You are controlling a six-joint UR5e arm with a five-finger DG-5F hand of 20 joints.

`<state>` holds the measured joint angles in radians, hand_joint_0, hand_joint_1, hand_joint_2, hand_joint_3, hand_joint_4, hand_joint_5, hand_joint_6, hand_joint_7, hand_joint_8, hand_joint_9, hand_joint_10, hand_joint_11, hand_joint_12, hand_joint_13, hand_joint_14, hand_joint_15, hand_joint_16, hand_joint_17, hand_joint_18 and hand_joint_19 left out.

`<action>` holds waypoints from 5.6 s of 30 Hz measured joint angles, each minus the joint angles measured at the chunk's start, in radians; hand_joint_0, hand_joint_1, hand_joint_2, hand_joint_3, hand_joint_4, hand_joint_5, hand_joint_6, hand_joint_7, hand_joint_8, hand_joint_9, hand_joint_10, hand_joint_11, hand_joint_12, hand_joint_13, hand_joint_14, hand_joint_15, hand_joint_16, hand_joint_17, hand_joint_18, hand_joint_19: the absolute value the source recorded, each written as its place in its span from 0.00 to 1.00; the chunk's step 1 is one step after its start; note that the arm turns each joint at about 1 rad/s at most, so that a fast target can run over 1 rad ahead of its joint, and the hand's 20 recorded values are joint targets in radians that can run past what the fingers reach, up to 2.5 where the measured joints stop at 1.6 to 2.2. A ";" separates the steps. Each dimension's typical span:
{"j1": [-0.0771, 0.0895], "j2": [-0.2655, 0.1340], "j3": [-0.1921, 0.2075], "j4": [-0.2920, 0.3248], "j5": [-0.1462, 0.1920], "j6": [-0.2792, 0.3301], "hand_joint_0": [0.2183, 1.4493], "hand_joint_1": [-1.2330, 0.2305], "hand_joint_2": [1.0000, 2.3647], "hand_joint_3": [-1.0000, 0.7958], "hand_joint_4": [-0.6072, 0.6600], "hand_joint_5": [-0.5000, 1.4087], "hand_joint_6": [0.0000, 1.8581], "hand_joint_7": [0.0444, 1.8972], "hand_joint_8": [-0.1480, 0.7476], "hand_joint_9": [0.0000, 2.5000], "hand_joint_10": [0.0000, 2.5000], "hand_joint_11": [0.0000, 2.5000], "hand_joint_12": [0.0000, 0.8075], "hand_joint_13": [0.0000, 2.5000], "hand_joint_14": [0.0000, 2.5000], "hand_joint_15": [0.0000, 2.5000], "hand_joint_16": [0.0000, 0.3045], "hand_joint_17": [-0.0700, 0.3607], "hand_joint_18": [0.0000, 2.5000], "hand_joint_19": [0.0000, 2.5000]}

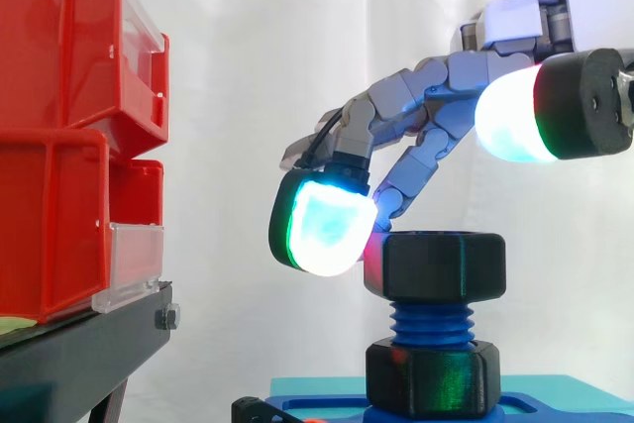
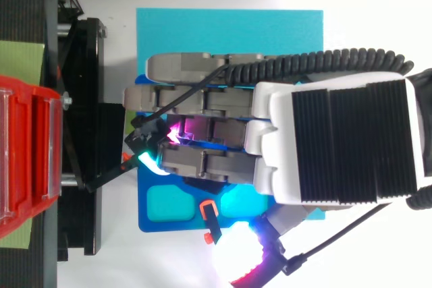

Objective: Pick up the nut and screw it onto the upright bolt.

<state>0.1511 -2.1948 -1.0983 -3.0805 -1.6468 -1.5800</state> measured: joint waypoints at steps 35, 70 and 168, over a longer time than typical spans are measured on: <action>-0.081 0.001 0.005 0.005 -0.095 -0.027 0.26 0.72 0.00 0.28 0.60 0.29 0.27 0.73 0.44 0.47 0.00 0.00 0.18 0.25 0.00 0.00 0.03 0.20 0.11 0.00; -0.016 0.000 -0.010 0.071 -0.068 -0.021 0.25 0.76 0.00 0.28 0.69 0.25 0.27 0.53 0.42 0.34 0.00 0.00 0.24 0.15 0.00 0.00 0.06 0.25 0.00 0.00; -0.040 -0.001 0.005 0.024 -0.106 -0.033 0.24 0.76 0.00 0.28 0.62 0.26 0.27 0.58 0.45 0.38 0.00 0.00 0.31 0.18 0.00 0.00 0.07 0.28 0.02 0.00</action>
<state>0.1116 -2.1956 -1.0937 -3.0570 -1.7533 -1.6134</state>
